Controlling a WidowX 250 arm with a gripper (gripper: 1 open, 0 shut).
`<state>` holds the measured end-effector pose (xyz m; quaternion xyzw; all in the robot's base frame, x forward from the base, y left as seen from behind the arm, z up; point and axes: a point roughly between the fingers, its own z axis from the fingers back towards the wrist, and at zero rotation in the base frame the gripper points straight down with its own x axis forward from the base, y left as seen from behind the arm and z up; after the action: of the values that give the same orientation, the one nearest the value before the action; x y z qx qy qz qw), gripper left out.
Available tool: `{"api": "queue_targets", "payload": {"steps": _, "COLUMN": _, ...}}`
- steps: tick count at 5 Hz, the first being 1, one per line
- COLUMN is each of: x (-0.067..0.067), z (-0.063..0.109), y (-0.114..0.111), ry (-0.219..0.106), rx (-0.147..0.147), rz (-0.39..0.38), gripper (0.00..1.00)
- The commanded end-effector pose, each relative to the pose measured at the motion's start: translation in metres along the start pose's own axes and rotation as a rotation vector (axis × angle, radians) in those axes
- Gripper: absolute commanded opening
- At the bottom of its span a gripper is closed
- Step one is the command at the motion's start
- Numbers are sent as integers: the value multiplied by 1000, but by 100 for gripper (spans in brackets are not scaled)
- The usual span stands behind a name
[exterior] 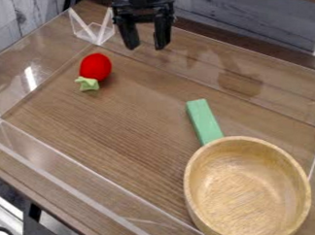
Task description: Move the red object to the left side of the table
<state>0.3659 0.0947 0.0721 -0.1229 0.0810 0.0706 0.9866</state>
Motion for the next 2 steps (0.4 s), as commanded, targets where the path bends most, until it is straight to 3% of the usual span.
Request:
{"api": "queue_targets", "payload": {"steps": 1, "x": 3, "z": 18, "y": -3, "ry": -57, "rx": 33, "rz": -3, "gripper": 100}}
{"api": "queue_targets", "payload": {"steps": 2, "x": 4, "z": 20, "y": -1, "ry": -64, "rx": 47, "rz": 1, "gripper": 100}}
